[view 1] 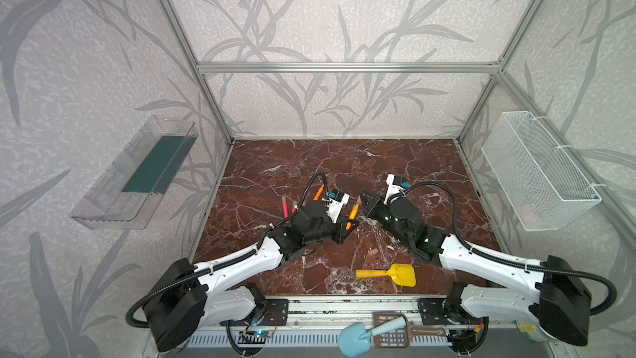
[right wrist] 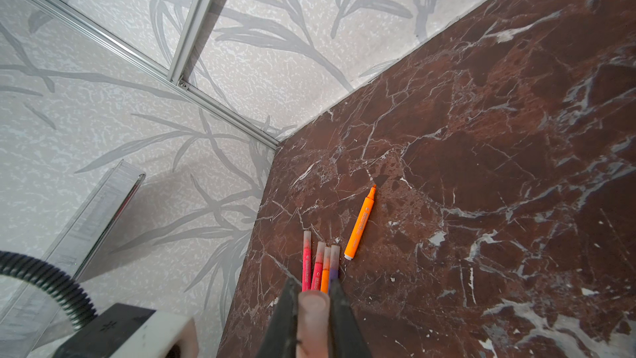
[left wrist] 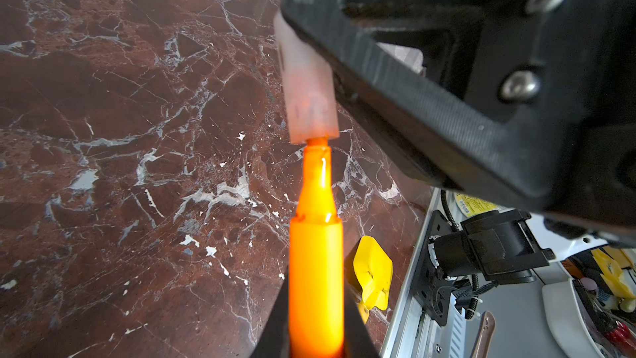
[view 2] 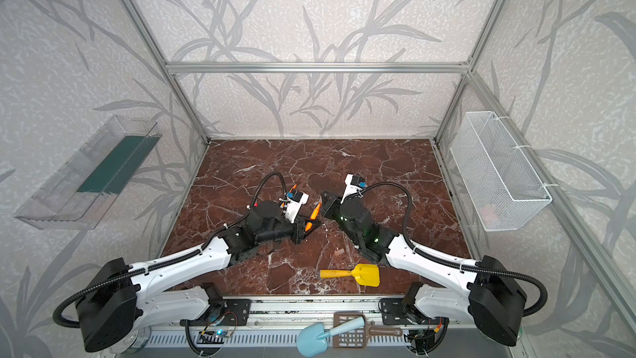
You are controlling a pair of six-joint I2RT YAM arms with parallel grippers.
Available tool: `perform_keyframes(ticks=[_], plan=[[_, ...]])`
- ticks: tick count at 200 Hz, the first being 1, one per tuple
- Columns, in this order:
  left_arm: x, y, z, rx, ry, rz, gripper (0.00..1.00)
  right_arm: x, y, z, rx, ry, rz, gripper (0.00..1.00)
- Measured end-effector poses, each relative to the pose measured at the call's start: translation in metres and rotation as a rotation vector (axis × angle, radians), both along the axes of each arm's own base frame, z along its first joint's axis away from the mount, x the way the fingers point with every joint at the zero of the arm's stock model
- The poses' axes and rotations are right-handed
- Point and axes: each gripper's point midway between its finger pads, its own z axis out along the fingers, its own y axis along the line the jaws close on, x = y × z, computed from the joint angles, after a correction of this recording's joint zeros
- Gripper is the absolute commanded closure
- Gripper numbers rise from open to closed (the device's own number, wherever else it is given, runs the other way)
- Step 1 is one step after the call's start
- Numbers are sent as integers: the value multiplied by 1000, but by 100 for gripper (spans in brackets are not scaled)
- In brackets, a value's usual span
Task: Insert the pens into the pen caps
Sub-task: 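Lower the pink cap onto the orange marker tip with the right gripper, then push the pink cap down over the orange marker tip with the right gripper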
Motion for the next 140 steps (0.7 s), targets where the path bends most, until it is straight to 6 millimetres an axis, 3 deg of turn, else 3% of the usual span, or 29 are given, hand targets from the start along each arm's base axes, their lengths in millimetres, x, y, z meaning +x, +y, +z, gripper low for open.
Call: perform_keyframes(ticks=[140], plan=[[-6, 7, -14, 8, 41, 9, 100, -22, 12, -22, 114, 64, 91, 95]])
